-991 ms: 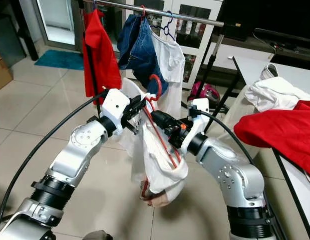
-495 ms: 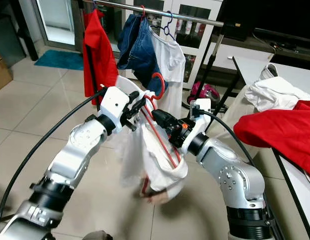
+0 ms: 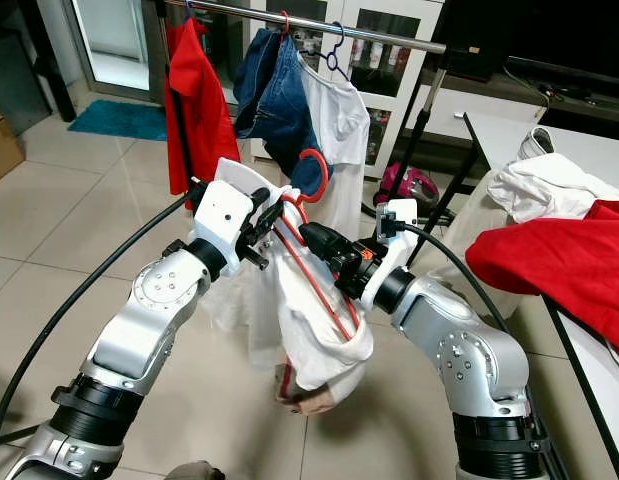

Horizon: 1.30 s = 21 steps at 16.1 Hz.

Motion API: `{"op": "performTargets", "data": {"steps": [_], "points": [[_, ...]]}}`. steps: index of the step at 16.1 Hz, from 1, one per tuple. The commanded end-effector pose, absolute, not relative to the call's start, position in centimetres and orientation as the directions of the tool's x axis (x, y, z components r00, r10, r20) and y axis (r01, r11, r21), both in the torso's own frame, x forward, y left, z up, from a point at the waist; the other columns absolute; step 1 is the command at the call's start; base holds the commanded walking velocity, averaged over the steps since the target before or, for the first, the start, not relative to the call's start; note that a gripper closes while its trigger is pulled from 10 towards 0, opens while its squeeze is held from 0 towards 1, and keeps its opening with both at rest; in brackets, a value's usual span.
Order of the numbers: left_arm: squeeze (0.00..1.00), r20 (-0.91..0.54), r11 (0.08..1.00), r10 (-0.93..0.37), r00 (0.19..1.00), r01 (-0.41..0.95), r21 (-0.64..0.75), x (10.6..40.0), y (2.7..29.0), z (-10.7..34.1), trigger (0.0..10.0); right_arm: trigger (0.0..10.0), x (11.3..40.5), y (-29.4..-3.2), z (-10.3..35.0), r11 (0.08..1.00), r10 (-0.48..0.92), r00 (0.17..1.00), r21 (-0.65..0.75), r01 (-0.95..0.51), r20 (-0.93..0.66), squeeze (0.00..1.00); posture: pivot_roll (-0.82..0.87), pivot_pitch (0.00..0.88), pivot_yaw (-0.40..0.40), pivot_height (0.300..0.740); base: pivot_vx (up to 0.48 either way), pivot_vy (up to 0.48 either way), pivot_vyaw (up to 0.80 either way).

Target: Hang hanger

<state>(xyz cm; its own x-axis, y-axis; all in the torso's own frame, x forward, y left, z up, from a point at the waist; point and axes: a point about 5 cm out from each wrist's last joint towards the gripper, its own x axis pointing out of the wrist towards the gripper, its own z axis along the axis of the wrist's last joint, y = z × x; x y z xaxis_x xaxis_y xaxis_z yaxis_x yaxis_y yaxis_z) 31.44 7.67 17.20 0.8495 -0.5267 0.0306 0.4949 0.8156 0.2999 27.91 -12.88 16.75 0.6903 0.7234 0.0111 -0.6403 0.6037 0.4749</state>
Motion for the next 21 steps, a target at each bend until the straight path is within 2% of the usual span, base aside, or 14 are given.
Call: {"op": "performTargets", "data": {"steps": [1, 2, 3, 4, 5, 7, 8, 16, 17, 19, 21], "points": [[0.0, 0.054, 0.833, -0.499, 0.865, 0.461, 0.307, 31.5, 8.0, 17.8, 10.0, 10.0, 27.6, -13.0, 17.1, 0.585, 0.74, 0.673, 0.47, -0.66, 0.024, 0.0, 0.08, 0.0, -0.091, 0.74, 0.0, 0.0, 0.0], [0.0, 0.046, 0.821, -0.509, 0.86, 0.469, 0.325, 31.5, 7.8, 17.7, 0.0, 10.0, 27.6, -13.0, 17.1, 0.585, 0.74, 0.672, 0.47, -0.661, 0.024, 0.0, 0.08, 0.0, -0.09, 0.74, 0.0, 0.0, 0.0], [0.0, 0.043, 0.815, -0.51, 0.859, 0.467, 0.343, 31.5, 7.8, 17.7, 0.0, 10.0, 27.7, -13.0, 17.2, 0.585, 0.74, 0.672, 0.469, -0.662, 0.025, 0.0, 0.08, 0.0, -0.09, 0.74, 0.0, 0.0, 0.0], [0.0, 0.043, 0.807, -0.498, 0.866, 0.445, 0.388, 31.6, 7.9, 17.7, 1.1, 10.0, 27.7, -12.9, 17.2, 0.584, 0.741, 0.671, 0.469, -0.663, 0.026, 0.0, 0.08, 0.0, -0.089, 0.74, 0.0, 0.0, 0.0], [0.0, 0.042, 0.801, -0.485, 0.873, 0.424, 0.423, 31.7, 8.0, 17.7, 10.0, 10.0, 27.7, -12.9, 17.2, 0.585, 0.741, 0.672, 0.468, -0.663, 0.026, 0.0, 0.08, 0.0, -0.089, 0.74, 0.0, 0.0, 0.0], [0.0, 0.046, 0.816, -0.444, 0.895, 0.382, 0.433, 31.9, 8.5, 17.4, 10.0, 10.0, 27.7, -13.0, 17.2, 0.585, 0.74, 0.672, 0.468, -0.663, 0.027, 0.0, 0.07, 0.0, -0.087, 0.74, 0.0, 0.0, 0.0], [1.0, 0.047, 0.829, -0.44, 0.897, 0.386, 0.405, 31.7, 8.6, 17.3, 10.0, 10.0, 27.6, -12.9, 17.2, 0.585, 0.741, 0.671, 0.467, -0.663, 0.026, 0.0, 0.08, 0.0, -0.087, 0.74, 0.0, 0.0, 0.0], [1.0, 0.064, 0.853, -0.435, 0.898, 0.388, 0.35, 30.7, 7.6, 17.0, 10.0, 10.0, 27.4, -12.9, 17.1, 0.58, 0.748, 0.663, 0.465, -0.669, 0.02, 0.0, 0.07, 0.0, -0.092, 0.74, 0.0, 0.0, 0.0], [0.04, 0.063, 0.854, -0.433, 0.899, 0.387, 0.348, 30.5, 7.4, 16.9, 10.0, 10.0, 27.4, -12.9, 17.0, 0.583, 0.747, 0.664, 0.464, -0.667, 0.016, 0.0, 0.07, 0.0, -0.093, 0.74, 0.0, 0.0, 0.0], [0.0, 0.066, 0.855, -0.438, 0.897, 0.392, 0.34, 30.2, 7.3, 16.9, 10.0, 10.0, 27.4, -13.0, 17.0, 0.586, 0.746, 0.666, 0.463, -0.665, 0.013, 0.0, 0.07, 0.0, -0.092, 0.74, 0.0, 0.0, 0.0], [0.0, 0.087, 0.805, -0.573, 0.815, 0.539, 0.25, 28.8, 6.4, 16.7, 10.0, 10.0, 27.3, -13.1, 16.8, 0.596, 0.746, 0.666, 0.45, -0.665, -0.004, 0.0, 0.07, 0.0, -0.089, 0.74, 0.0, 0.0, 0.0]]}}
